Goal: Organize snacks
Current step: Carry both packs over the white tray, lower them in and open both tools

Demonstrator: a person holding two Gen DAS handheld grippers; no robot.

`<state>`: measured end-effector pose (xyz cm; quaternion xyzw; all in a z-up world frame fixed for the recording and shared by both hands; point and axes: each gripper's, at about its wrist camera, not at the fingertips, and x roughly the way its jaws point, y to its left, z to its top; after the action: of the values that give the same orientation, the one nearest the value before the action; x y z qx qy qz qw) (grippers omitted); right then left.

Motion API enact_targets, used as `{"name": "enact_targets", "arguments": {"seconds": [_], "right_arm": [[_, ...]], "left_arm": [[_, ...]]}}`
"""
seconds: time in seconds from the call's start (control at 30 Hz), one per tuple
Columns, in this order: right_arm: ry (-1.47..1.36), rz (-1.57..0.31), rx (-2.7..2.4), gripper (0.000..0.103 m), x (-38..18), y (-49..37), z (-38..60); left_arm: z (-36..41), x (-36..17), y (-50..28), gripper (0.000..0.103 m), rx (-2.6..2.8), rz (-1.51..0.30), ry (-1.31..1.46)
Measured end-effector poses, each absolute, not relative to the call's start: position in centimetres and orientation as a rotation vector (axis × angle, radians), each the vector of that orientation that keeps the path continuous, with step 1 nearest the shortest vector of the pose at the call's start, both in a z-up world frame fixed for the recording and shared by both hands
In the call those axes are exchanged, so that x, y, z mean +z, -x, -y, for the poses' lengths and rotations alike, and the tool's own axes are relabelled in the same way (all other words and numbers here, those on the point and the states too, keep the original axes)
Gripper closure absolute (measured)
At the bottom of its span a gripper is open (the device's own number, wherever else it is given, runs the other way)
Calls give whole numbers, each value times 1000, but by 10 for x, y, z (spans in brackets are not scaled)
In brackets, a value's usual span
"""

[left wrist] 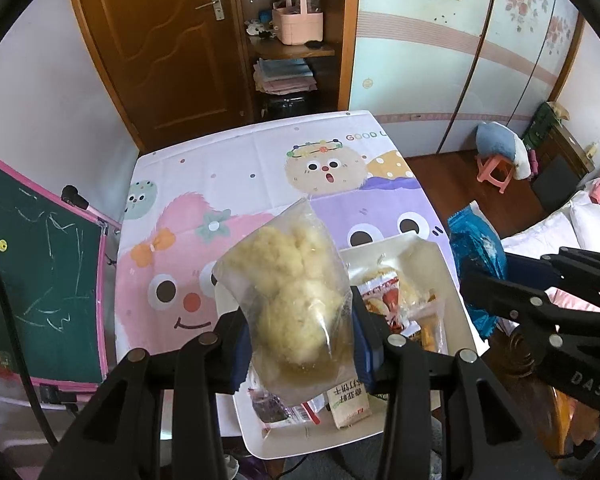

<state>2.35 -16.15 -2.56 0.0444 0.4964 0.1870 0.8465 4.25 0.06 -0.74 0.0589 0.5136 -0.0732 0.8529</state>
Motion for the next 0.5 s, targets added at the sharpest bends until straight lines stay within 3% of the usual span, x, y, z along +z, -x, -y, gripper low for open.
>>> {"name": "enact_targets", "arguments": {"seconds": [0.5], "right_arm": [[-139,-1096,365,74,-51,16,161]], "left_arm": [[-5,-45,-5,63,-86,-1055,-162]]}}
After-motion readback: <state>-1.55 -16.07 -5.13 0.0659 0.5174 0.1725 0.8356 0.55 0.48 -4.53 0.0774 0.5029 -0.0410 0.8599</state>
